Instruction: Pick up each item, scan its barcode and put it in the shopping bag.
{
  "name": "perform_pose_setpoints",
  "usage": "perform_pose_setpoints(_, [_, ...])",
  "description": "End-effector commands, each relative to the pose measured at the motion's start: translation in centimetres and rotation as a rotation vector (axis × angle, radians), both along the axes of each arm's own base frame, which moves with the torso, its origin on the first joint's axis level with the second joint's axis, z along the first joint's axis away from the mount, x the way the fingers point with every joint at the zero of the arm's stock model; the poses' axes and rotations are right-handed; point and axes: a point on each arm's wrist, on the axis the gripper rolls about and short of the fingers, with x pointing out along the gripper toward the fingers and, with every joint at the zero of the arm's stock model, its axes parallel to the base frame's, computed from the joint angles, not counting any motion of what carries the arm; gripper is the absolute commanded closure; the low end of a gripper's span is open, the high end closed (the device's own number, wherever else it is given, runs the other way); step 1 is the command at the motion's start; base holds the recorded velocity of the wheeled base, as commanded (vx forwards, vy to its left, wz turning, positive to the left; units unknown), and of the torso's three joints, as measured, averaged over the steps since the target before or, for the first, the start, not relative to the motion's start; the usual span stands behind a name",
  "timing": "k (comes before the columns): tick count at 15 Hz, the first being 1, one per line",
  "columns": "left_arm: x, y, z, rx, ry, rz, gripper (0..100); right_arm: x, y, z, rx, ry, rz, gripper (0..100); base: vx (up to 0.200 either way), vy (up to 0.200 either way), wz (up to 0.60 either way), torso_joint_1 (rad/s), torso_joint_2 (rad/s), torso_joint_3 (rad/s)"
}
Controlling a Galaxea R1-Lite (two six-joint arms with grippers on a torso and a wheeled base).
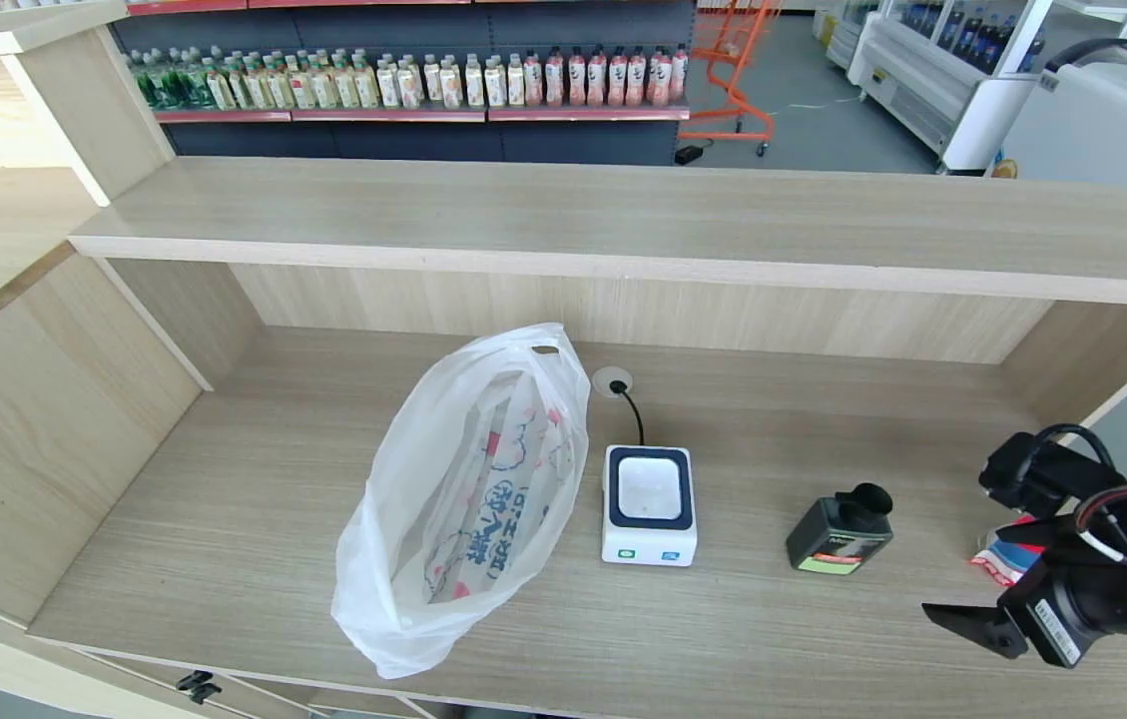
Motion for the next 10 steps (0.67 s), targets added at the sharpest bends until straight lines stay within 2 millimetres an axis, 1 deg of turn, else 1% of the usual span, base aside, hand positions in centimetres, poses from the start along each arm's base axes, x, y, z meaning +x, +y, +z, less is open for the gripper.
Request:
perform_pose_setpoints(1, [0.0,0.0,0.0,0.0,0.0,0.0,0,1.0,0.2,-1.2,0.0,0.055,0.012,0,0.0,0.0,0.0,0.0,0.0,0.0])
perform_pose_setpoints(3, [0.0,0.0,0.0,0.0,0.0,0.0,0,1.7,0.4,-1.7,0.05,0.066,0.063,0,0.0,0.0,0.0,0.0,0.0,0.0])
perform_pose_setpoints(5, [0.0,0.0,0.0,0.0,0.0,0.0,0,2.9,0.9,-2.2,0.055,0.035,0.083,0,0.0,0.0,0.0,0.0,0.0,0.0])
perform_pose_setpoints(10, [0.0,0.0,0.0,0.0,0.0,0.0,0,4.7,1.4,-3.2,0.026,0.003,0.127,0,0.0,0.0,0.0,0.0,0.0,0.0])
